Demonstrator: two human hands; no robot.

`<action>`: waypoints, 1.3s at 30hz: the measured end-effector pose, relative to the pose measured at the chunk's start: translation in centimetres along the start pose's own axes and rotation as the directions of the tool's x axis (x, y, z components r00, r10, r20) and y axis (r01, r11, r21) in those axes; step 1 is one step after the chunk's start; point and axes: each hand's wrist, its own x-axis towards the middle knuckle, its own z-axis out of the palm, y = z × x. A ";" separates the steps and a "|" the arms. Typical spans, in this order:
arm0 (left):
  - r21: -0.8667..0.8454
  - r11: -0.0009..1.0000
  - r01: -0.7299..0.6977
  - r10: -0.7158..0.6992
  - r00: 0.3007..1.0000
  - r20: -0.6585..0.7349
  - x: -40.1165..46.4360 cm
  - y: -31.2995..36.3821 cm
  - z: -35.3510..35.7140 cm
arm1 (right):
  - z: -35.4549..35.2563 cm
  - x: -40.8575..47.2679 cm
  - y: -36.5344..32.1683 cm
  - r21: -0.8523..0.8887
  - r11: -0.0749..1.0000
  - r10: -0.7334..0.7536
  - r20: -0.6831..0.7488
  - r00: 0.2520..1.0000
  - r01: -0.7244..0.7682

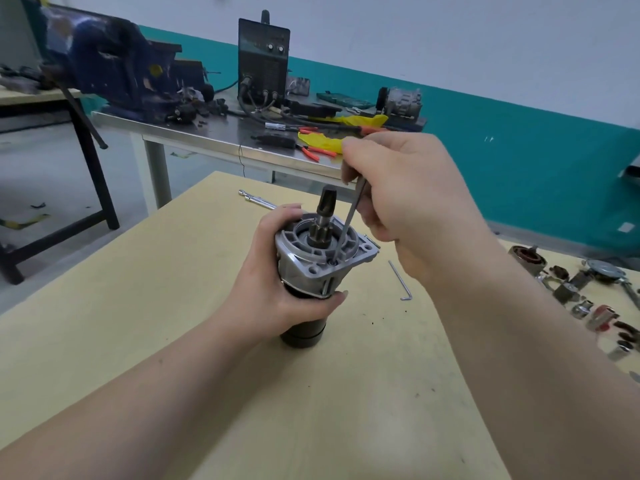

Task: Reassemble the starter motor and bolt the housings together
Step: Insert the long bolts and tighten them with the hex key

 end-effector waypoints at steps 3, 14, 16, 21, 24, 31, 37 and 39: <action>-0.030 0.999 0.010 -0.010 1.000 -0.003 0.0 -0.1 -0.1 | 0.0 -1.1 1.0 0.105 0.983 -0.159 0.095 0.983 0.149; -0.015 0.998 -0.061 0.061 0.998 -0.024 0.1 -0.6 0.1 | 3.6 -3.6 4.7 -0.419 0.742 -0.669 -0.423 0.611 0.523; -0.015 0.998 -0.068 0.068 0.998 -0.005 0.1 -0.7 0.1 | 3.6 -3.4 5.1 -0.457 0.677 -0.736 -0.419 0.532 0.577; -0.043 0.996 -0.079 0.079 0.997 0.000 0.3 -0.7 0.0 | 3.7 -3.9 5.0 0.248 0.797 -0.470 -0.318 0.823 0.551; -0.048 0.995 -0.091 0.091 0.996 -0.004 0.3 -0.6 0.0 | 3.8 -3.7 5.4 0.102 0.761 -0.592 -0.294 0.751 0.640; -0.060 0.997 -0.056 0.056 0.998 -0.012 0.1 0.0 0.1 | 2.6 -2.8 4.1 -0.239 0.648 -0.758 -0.120 0.641 0.723; -0.031 0.998 -0.046 0.048 0.998 0.036 0.3 -0.2 0.1 | -2.9 -0.8 0.9 0.067 0.855 -0.502 0.351 0.790 0.514; -0.041 0.998 -0.043 0.045 0.998 0.039 0.3 -0.2 0.0 | -3.2 -0.6 0.2 0.049 0.886 -0.441 0.394 0.806 0.460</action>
